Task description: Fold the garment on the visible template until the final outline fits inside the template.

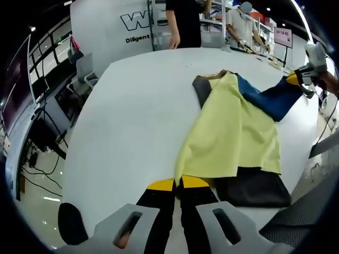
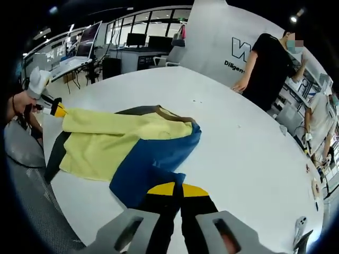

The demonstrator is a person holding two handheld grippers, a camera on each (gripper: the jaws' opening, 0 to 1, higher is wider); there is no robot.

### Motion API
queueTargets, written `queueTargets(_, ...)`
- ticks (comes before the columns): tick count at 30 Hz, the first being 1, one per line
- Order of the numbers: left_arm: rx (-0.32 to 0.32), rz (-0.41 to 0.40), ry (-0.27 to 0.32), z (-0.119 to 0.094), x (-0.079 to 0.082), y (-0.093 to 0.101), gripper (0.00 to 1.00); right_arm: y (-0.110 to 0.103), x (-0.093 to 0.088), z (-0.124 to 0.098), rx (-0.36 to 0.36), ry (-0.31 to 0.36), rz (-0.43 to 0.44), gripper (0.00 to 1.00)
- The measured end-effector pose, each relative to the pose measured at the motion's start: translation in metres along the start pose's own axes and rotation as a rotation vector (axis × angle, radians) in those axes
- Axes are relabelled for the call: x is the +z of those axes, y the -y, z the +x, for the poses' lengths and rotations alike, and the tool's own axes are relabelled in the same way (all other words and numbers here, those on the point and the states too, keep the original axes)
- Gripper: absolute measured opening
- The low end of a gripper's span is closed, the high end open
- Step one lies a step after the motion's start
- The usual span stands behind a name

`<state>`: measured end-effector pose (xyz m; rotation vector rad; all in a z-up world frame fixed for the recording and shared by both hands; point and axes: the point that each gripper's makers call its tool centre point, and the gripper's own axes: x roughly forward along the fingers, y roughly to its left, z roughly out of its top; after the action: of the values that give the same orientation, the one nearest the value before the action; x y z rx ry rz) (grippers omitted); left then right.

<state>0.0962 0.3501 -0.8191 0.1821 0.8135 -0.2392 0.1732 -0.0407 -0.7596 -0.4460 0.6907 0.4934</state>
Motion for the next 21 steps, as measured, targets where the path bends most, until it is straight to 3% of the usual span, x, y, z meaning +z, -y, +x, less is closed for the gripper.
queueTargets(21, 0.050, -0.001, -0.016, -0.009, -0.012, -0.012, 0.04, 0.041, -0.010, 0.006, -0.071, -0.037, -0.024, 0.00)
